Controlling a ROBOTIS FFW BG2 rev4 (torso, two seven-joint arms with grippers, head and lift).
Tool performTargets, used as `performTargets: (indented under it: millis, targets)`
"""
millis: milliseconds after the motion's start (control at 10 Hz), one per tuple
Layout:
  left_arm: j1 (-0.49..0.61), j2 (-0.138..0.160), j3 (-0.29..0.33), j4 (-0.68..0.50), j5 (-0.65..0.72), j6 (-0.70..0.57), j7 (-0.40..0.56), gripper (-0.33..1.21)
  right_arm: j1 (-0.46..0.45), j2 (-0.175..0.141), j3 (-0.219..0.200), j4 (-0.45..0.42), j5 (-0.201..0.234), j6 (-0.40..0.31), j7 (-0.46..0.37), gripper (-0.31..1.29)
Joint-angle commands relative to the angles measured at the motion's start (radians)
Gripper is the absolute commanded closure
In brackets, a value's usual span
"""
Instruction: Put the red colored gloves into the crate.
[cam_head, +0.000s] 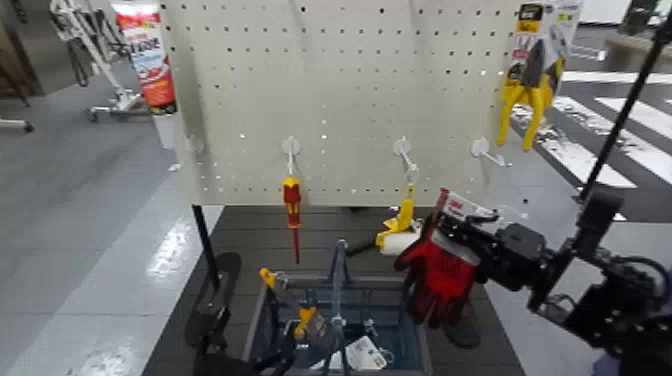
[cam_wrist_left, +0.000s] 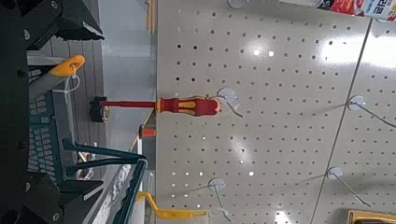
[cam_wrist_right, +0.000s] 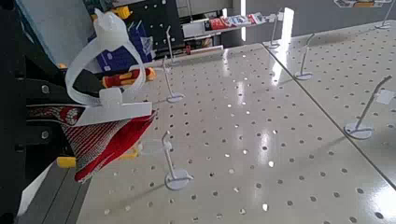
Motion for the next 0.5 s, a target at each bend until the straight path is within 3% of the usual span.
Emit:
performTargets:
  millis: [100,500]
  targets:
    - [-0.003,-0.09,-0.005,0.003,0.001,0.0,0.0,0.17,0.005,0.02,0.076,0.02,-0.056,-0.015,-0.005,1.07]
    - [-0.004,-0.09,-0.01,0.005,0.001,0.0,0.0,0.17,-0.015,0.059,0.163,0.151,-0.09,-0.094,0.028,1.07]
